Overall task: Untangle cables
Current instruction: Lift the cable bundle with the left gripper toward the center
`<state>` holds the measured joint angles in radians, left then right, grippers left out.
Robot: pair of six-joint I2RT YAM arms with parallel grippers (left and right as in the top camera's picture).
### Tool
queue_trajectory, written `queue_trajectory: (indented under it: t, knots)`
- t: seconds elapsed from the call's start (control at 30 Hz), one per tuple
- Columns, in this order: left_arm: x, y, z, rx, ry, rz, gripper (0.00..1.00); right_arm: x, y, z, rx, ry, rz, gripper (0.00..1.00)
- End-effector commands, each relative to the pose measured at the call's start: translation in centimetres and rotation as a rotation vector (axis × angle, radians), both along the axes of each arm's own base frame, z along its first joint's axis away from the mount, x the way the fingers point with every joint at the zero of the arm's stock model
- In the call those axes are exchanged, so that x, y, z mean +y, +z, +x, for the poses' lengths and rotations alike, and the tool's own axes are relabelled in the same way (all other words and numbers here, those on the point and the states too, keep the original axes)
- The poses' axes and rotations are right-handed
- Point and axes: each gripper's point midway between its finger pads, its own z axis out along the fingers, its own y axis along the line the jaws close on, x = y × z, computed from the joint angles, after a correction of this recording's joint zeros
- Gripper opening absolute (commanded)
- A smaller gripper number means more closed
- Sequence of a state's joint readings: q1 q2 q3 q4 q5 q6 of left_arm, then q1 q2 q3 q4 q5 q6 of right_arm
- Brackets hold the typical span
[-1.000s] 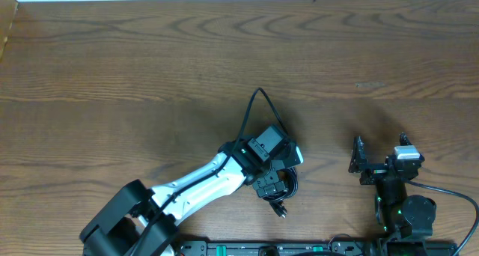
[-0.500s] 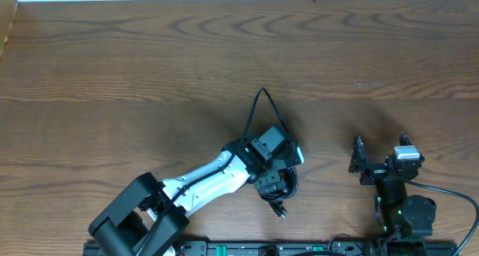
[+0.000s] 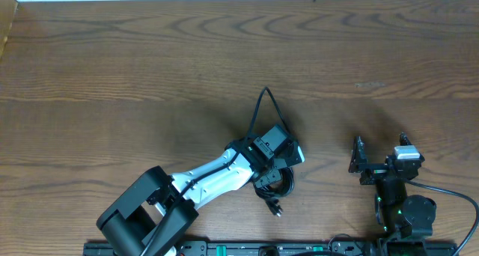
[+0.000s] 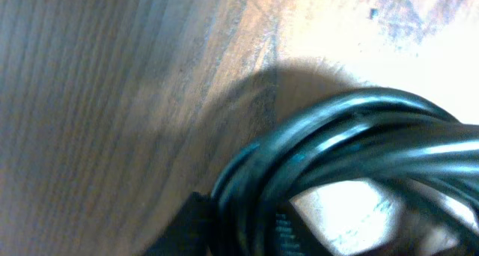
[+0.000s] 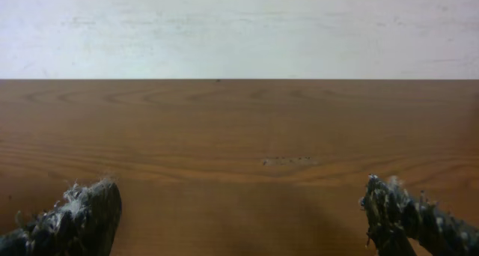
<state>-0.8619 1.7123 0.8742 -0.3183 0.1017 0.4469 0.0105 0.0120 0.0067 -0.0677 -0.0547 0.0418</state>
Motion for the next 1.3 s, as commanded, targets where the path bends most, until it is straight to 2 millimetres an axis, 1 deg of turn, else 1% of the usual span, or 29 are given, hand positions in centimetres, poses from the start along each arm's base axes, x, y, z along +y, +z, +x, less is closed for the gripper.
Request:
queue_trajectory:
  t: [0.0, 0.07, 0.13, 0.23, 0.33, 0.37, 0.5, 0.67, 0.87, 0.97, 1.07, 1.17, 1.27]
  knots:
    - [-0.2, 0.0, 0.1, 0.006, 0.005, 0.001, 0.08, 0.1, 0.0, 0.0, 0.001, 0.002, 0.009, 0.99]
    - [-0.4, 0.6, 0.2, -0.005, 0.009, -0.013, 0.07, 0.1, 0.0, 0.0, 0.001, 0.002, 0.009, 0.99]
    - [-0.5, 1.6, 0.6, -0.033, 0.013, -0.03, 0.07, 0.1, 0.0, 0.0, 0.001, 0.002, 0.009, 0.99]
    - [-0.3, 4.2, 1.8, -0.122, 0.051, -0.055, 0.07, 0.1, 0.0, 0.0, 0.001, 0.002, 0.009, 0.99]
    - [0.3, 7.6, 3.2, -0.234, 0.105, -0.088, 0.08, 0.1, 0.0, 0.0, 0.001, 0.002, 0.009, 0.99]
    - [0.5, 9.1, 3.6, -0.276, 0.123, -0.107, 0.07, 0.1, 0.0, 0.0, 0.001, 0.002, 0.009, 0.99]
    - [1.4, 14.1, 4.3, -0.401, 0.182, -0.188, 0.08, 0.1, 0.0, 0.0, 0.001, 0.002, 0.009, 0.99]
    - [2.9, 20.3, 4.3, -0.524, 0.267, -0.321, 0.07, 0.1, 0.0, 0.0, 0.001, 0.002, 0.009, 0.99]
    - [5.5, 26.1, 3.6, -0.626, 0.395, -0.477, 0.08, 0.1, 0.0, 0.0, 0.001, 0.002, 0.009, 0.99]
    - [6.6, 28.4, 2.9, -0.636, 0.472, -0.581, 0.08, 0.1, 0.0, 0.0, 0.001, 0.002, 0.009, 0.99]
    - [7.4, 30.0, 2.2, -0.627, 0.526, -0.668, 0.07, 0.1, 0.0, 0.0, 0.001, 0.002, 0.009, 0.99]
    - [8.0, 31.0, 1.7, -0.611, 0.572, -0.734, 0.08, 0.1, 0.0, 0.0, 0.001, 0.002, 0.009, 0.99]
    - [8.5, 31.3, 1.3, -0.596, 0.596, -0.758, 0.08, 0.1, 0.0, 0.0, 0.0, 0.002, 0.009, 0.99]
